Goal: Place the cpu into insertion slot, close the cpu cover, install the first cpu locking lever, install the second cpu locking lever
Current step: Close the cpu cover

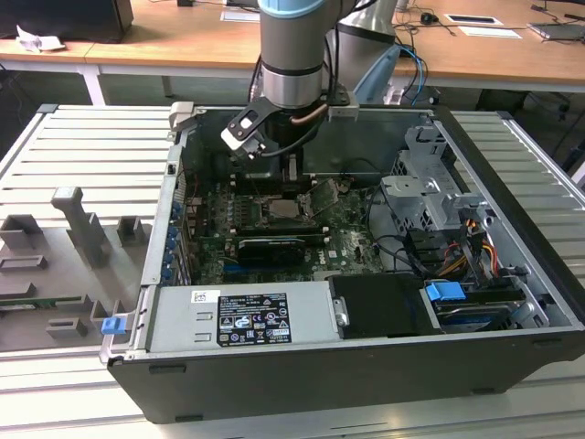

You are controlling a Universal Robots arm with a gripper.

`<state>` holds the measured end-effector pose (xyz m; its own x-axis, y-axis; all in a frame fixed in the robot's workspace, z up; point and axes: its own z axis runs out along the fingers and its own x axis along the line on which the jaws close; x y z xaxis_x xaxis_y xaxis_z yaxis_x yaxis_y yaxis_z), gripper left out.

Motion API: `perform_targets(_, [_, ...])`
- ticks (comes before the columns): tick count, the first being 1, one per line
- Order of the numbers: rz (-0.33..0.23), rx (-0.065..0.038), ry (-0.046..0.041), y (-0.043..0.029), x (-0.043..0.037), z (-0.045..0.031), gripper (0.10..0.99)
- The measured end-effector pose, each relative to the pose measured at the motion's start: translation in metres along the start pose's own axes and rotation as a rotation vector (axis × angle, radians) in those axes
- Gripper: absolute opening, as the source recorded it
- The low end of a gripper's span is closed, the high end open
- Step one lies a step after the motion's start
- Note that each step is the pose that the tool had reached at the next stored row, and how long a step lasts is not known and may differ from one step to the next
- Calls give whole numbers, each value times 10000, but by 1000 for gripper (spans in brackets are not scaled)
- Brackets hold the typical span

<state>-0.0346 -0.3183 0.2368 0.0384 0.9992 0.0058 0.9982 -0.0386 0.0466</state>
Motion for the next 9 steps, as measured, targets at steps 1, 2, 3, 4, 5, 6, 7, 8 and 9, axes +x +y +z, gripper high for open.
perform_targets(1, [2, 3, 1, 2, 0, -46, 106])
perform_targets(2, [1, 4, 1, 4, 0, -89, 106])
perform_targets(3, [-1, 3, 1, 7, 1, -171, 106])
perform_targets(4, [0, 8, 1, 11, 2, -259, 106])
perform_targets(5, [8, 10, 1, 13, 2, -316, 106])
perform_targets(6, [32, 11, 0, 14, 4, -336, 106])
perform_targets(7, [36, 18, 1, 15, 7, -357, 106])
perform_targets(8, [38, 20, -14, 17, 9, -403, 106])
perform_targets(9, [36, 20, -69, 19, 14, -457, 106])
